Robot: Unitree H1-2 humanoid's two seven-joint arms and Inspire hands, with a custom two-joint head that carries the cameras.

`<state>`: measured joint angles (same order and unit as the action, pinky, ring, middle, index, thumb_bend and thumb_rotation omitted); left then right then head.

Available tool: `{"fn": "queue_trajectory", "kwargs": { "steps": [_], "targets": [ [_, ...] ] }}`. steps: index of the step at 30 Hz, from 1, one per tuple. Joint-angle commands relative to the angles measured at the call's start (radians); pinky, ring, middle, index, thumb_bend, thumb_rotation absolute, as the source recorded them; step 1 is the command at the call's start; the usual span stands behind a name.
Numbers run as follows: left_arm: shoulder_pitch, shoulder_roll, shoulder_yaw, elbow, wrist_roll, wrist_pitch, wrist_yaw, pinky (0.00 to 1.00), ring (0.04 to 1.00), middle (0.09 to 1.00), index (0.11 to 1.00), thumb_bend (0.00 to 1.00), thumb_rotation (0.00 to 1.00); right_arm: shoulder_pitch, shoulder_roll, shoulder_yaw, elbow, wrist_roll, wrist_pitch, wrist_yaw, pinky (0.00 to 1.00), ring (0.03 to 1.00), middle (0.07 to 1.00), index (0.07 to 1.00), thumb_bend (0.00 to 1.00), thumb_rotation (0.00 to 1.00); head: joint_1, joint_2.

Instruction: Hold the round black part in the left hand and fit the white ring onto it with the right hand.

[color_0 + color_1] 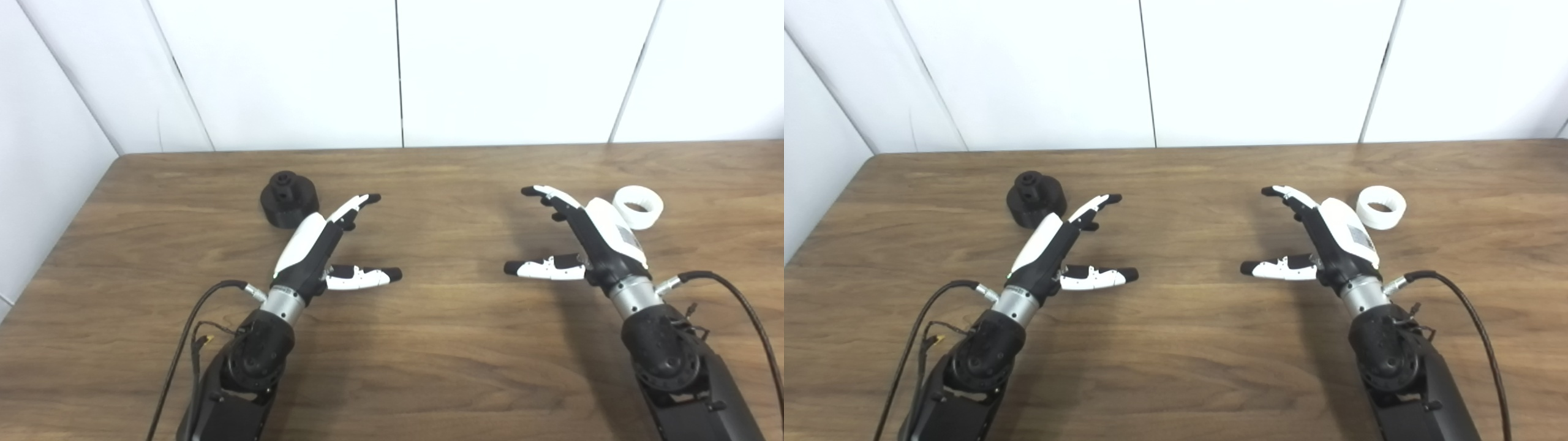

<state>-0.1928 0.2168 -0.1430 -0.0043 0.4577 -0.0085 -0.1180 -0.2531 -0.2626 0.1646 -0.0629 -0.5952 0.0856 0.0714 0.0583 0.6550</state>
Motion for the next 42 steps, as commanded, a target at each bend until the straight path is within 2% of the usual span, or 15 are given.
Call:
{"fn": "queue_trajectory", "kwargs": {
  "steps": [1, 8, 17, 23, 27, 32, 35, 38, 42],
  "targets": [
    [-0.047, 0.006, 0.008, -0.024, -0.004, -0.015, 0.021, 0.83, 0.950, 0.960, 0.903, 0.89, 0.37, -0.043, -0.006, -0.010, -0.026, 0.003, -0.016, -0.016, 0.76, 0.855, 0.890, 0.843, 0.89, 0.37, 0.000, 0.000],
    [-0.042, 0.008, 0.012, -0.034, -0.011, -0.022, 0.021, 0.84, 0.950, 0.956, 0.899, 0.88, 0.34, -0.041, -0.004, -0.008, -0.035, 0.000, -0.008, -0.010, 0.77, 0.861, 0.890, 0.844, 0.89, 0.37, 0.014, -0.002],
    [-0.041, 0.017, 0.014, -0.043, 0.000, -0.015, 0.019, 0.81, 0.939, 0.958, 0.901, 0.89, 0.37, -0.046, -0.002, -0.009, -0.028, 0.003, -0.019, -0.017, 0.74, 0.851, 0.889, 0.842, 0.89, 0.37, 0.012, 0.003],
    [-0.034, 0.021, 0.028, -0.060, 0.059, 0.013, 0.050, 0.82, 0.943, 0.958, 0.894, 0.88, 0.39, -0.042, -0.005, -0.010, -0.033, 0.004, -0.015, -0.013, 0.74, 0.849, 0.889, 0.840, 0.89, 0.37, 0.014, 0.004],
    [-0.034, 0.047, 0.040, -0.081, 0.127, 0.023, 0.075, 0.81, 0.932, 0.956, 0.896, 0.88, 0.42, -0.041, -0.007, -0.012, -0.037, 0.007, -0.009, -0.008, 0.75, 0.851, 0.889, 0.839, 0.89, 0.37, 0.023, 0.005],
    [-0.040, 0.086, 0.076, -0.104, 0.181, 0.014, 0.133, 0.84, 0.980, 0.983, 0.892, 0.87, 0.42, -0.042, -0.011, -0.018, -0.037, 0.014, -0.016, -0.009, 0.74, 0.845, 0.885, 0.835, 0.89, 0.34, 0.043, 0.002],
    [-0.051, 0.115, 0.097, -0.118, 0.233, 0.045, 0.149, 0.86, 0.998, 0.999, 0.892, 0.88, 0.48, -0.044, -0.014, -0.021, -0.029, 0.021, -0.027, -0.011, 0.74, 0.842, 0.883, 0.833, 0.89, 0.33, 0.061, -0.002],
    [-0.064, 0.134, 0.115, -0.112, 0.278, 0.076, 0.163, 0.86, 1.000, 1.000, 0.878, 0.90, 0.49, -0.047, -0.022, -0.020, -0.024, 0.023, -0.029, -0.009, 0.74, 0.843, 0.885, 0.836, 0.89, 0.34, 0.088, -0.004],
    [-0.078, 0.132, 0.141, -0.092, 0.311, 0.139, 0.178, 0.98, 1.000, 1.000, 0.883, 0.93, 0.48, -0.049, -0.030, -0.020, -0.026, 0.029, -0.021, 0.000, 0.74, 0.850, 0.889, 0.843, 0.88, 0.35, 0.115, -0.006]
  ]
}}
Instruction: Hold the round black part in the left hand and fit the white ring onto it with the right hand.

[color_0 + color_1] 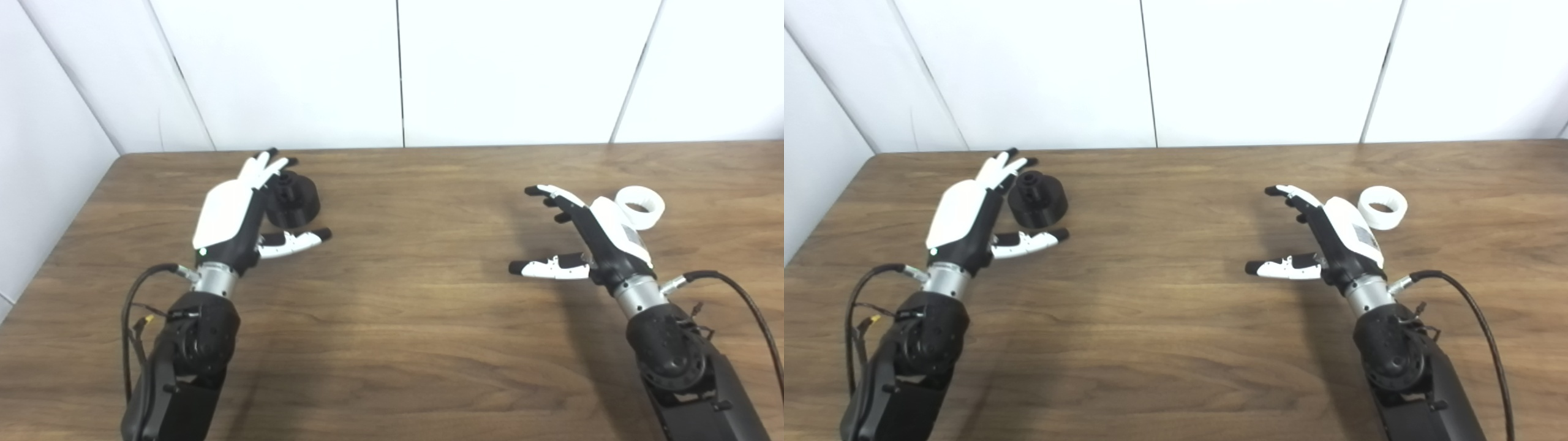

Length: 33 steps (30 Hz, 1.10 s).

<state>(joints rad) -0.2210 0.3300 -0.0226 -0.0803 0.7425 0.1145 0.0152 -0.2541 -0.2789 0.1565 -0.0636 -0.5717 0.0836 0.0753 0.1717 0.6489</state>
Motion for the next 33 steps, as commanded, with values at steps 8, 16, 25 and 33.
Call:
{"fn": "queue_trajectory", "kwargs": {
  "steps": [8, 16, 25, 33],
  "targets": [
    [-0.090, 0.030, 0.075, 0.118, 0.036, 0.058, 0.176, 0.98, 1.000, 1.000, 0.895, 0.95, 0.50, -0.047, -0.027, -0.014, -0.021, 0.020, -0.037, -0.012, 0.74, 0.847, 0.882, 0.835, 0.88, 0.32, 0.025, -0.003],
    [-0.138, 0.068, 0.070, 0.212, 0.017, 0.085, 0.162, 0.94, 1.000, 1.000, 0.894, 1.00, 0.49, -0.049, -0.033, -0.012, -0.012, 0.033, -0.047, -0.012, 0.74, 0.851, 0.886, 0.837, 0.88, 0.34, 0.037, -0.004],
    [-0.208, 0.110, 0.014, 0.341, -0.016, 0.094, 0.116, 0.98, 1.000, 1.000, 0.867, 1.00, 0.52, -0.046, -0.034, -0.007, -0.020, 0.024, -0.036, -0.008, 0.74, 0.852, 0.889, 0.838, 0.88, 0.33, 0.028, -0.001],
    [-0.239, 0.133, -0.036, 0.371, -0.045, 0.105, 0.057, 1.00, 1.000, 1.000, 0.839, 1.00, 0.53, -0.038, -0.036, -0.011, -0.028, 0.027, -0.035, -0.008, 0.74, 0.854, 0.889, 0.838, 0.87, 0.33, 0.024, 0.002]
  ]
}}
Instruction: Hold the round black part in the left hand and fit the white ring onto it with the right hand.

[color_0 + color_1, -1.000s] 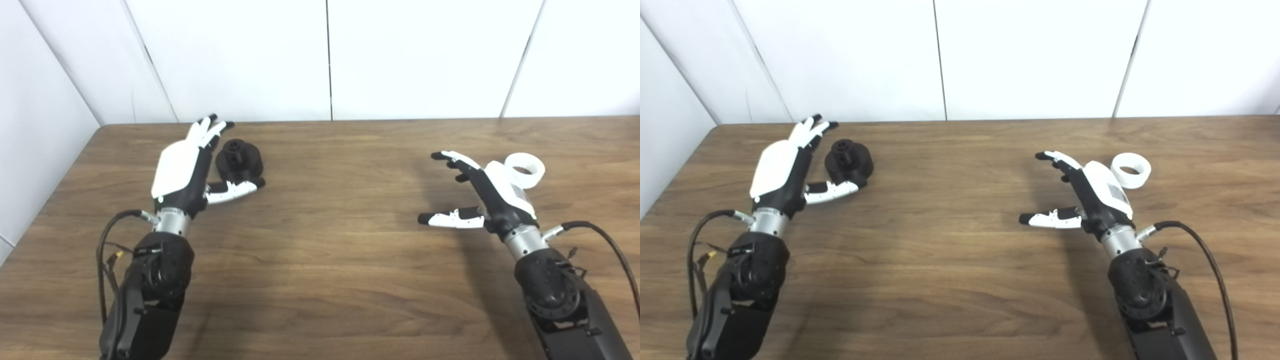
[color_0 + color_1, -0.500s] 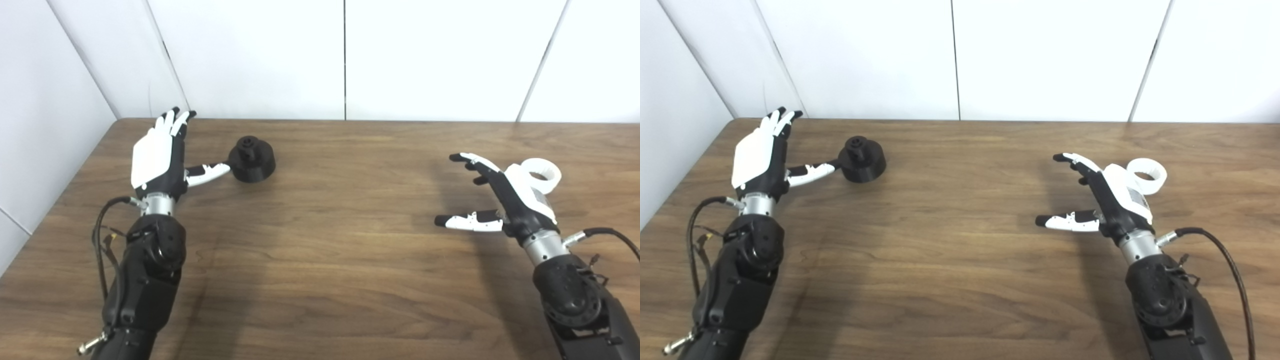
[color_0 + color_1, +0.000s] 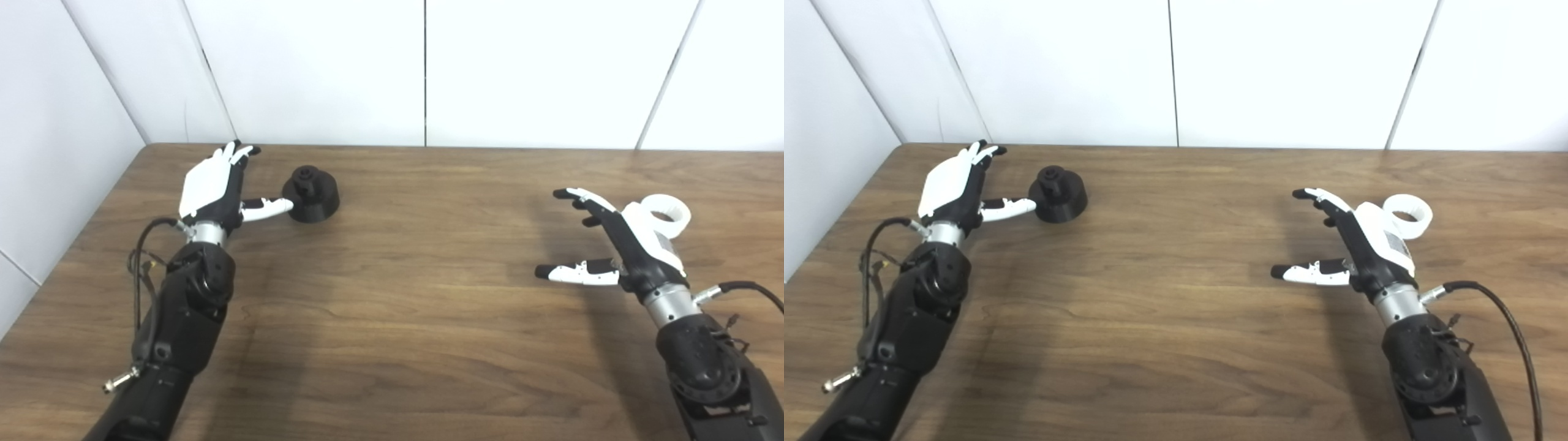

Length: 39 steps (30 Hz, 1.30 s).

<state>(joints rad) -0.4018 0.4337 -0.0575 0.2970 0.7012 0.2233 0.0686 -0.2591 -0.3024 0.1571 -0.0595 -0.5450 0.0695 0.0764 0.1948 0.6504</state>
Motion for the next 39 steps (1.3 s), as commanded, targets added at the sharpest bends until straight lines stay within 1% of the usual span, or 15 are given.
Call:
{"fn": "queue_trajectory", "kwargs": {
  "steps": [1, 4, 10, 18, 21, 30, 33, 38, 39],
  "targets": [
    [-0.061, 0.030, -0.005, -0.004, -0.008, -0.003, -0.002, 1.00, 1.000, 1.000, 0.833, 1.00, 0.53, -0.032, -0.013, -0.011, -0.034, -0.001, -0.019, -0.008, 0.74, 0.854, 0.890, 0.839, 0.87, 0.32, 0.000, 0.001],
    [-0.064, 0.027, -0.014, 0.000, -0.022, -0.006, -0.010, 1.00, 1.000, 1.000, 0.818, 1.00, 0.54, -0.030, -0.013, -0.011, -0.036, -0.003, -0.021, -0.010, 0.74, 0.852, 0.889, 0.838, 0.88, 0.32, -0.002, 0.002],
    [-0.072, 0.022, -0.035, 0.019, -0.022, -0.002, -0.009, 1.00, 1.000, 1.000, 0.806, 1.00, 0.51, -0.027, -0.013, -0.013, -0.040, -0.006, -0.019, -0.010, 0.74, 0.850, 0.889, 0.838, 0.87, 0.33, -0.006, 0.004],
    [-0.082, 0.009, -0.062, 0.063, -0.037, -0.029, 0.001, 1.00, 1.000, 1.000, 0.821, 1.00, 0.56, -0.021, -0.012, -0.020, -0.046, -0.003, -0.022, -0.014, 0.75, 0.854, 0.886, 0.835, 0.88, 0.32, -0.013, 0.009],
    [-0.088, 0.004, -0.076, 0.077, -0.034, -0.026, 0.001, 1.00, 1.000, 1.000, 0.827, 1.00, 0.57, -0.019, -0.014, -0.021, -0.051, -0.005, -0.018, -0.009, 0.75, 0.855, 0.888, 0.837, 0.88, 0.33, -0.017, 0.010],
    [-0.119, -0.017, -0.101, 0.146, -0.039, -0.046, 0.034, 1.00, 1.000, 1.000, 0.830, 1.00, 0.56, -0.017, -0.017, -0.025, -0.063, -0.007, -0.003, 0.004, 0.75, 0.859, 0.894, 0.840, 0.88, 0.34, -0.034, 0.016],
    [-0.132, -0.021, -0.107, 0.177, -0.043, -0.059, 0.045, 1.00, 1.000, 1.000, 0.834, 1.00, 0.56, -0.014, -0.022, -0.026, -0.067, -0.013, -0.008, 0.003, 0.74, 0.855, 0.893, 0.839, 0.88, 0.35, -0.035, 0.016],
    [-0.138, -0.033, -0.105, 0.186, -0.049, -0.062, 0.064, 1.00, 1.000, 1.000, 0.792, 1.00, 0.48, -0.011, -0.029, -0.026, -0.078, -0.026, 0.000, 0.007, 0.73, 0.850, 0.892, 0.839, 0.87, 0.36, -0.040, 0.021],
    [-0.138, -0.039, -0.101, 0.190, -0.051, -0.065, 0.078, 1.00, 1.000, 1.000, 0.772, 1.00, 0.45, -0.011, -0.030, -0.026, -0.078, -0.024, 0.001, 0.007, 0.73, 0.849, 0.891, 0.838, 0.87, 0.36, -0.040, 0.021]
  ]
}}
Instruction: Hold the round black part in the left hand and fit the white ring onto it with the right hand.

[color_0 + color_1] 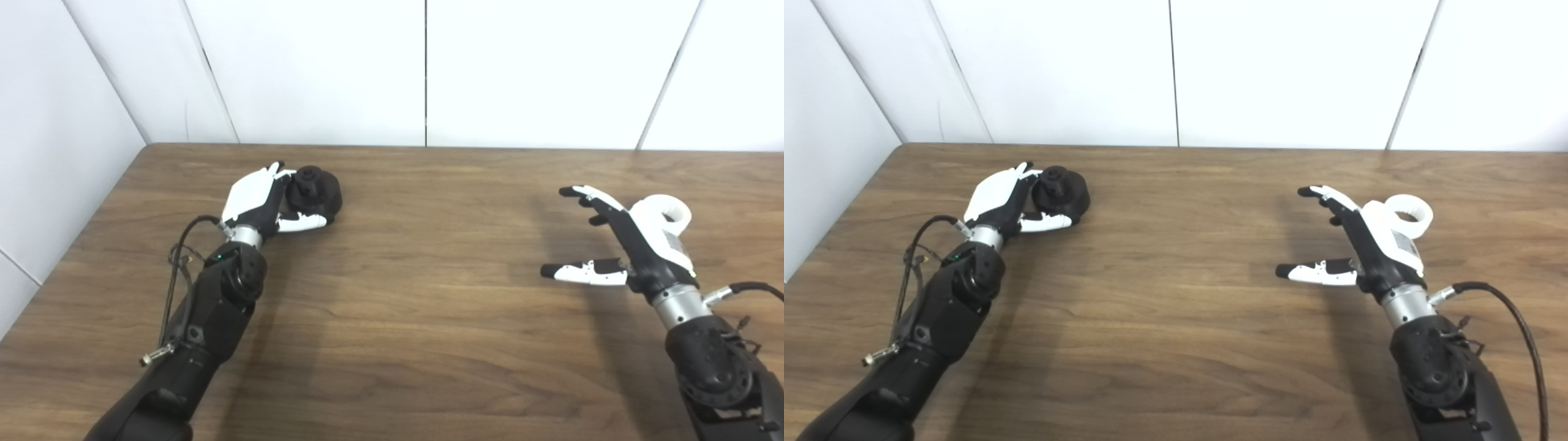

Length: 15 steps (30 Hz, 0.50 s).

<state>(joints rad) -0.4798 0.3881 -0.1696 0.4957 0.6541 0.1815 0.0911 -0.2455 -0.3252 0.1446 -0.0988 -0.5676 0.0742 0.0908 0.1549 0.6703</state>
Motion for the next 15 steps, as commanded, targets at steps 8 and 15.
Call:
{"fn": "queue_trajectory", "kwargs": {
  "steps": [8, 15],
  "targets": [
    [-0.066, -0.016, 0.020, 0.025, -0.018, -0.049, 0.140, 1.00, 1.000, 1.000, 0.682, 0.92, 0.33, -0.017, -0.013, -0.019, -0.047, 0.006, -0.002, 0.001, 0.74, 0.849, 0.893, 0.839, 0.87, 0.36, -0.003, 0.005],
    [-0.062, -0.016, 0.024, 0.022, -0.040, -0.065, 0.153, 1.00, 1.000, 1.000, 0.659, 0.93, 0.30, -0.016, -0.012, -0.025, -0.051, 0.003, 0.009, 0.010, 0.74, 0.851, 0.894, 0.840, 0.88, 0.38, 0.000, 0.009]
  ]
}}
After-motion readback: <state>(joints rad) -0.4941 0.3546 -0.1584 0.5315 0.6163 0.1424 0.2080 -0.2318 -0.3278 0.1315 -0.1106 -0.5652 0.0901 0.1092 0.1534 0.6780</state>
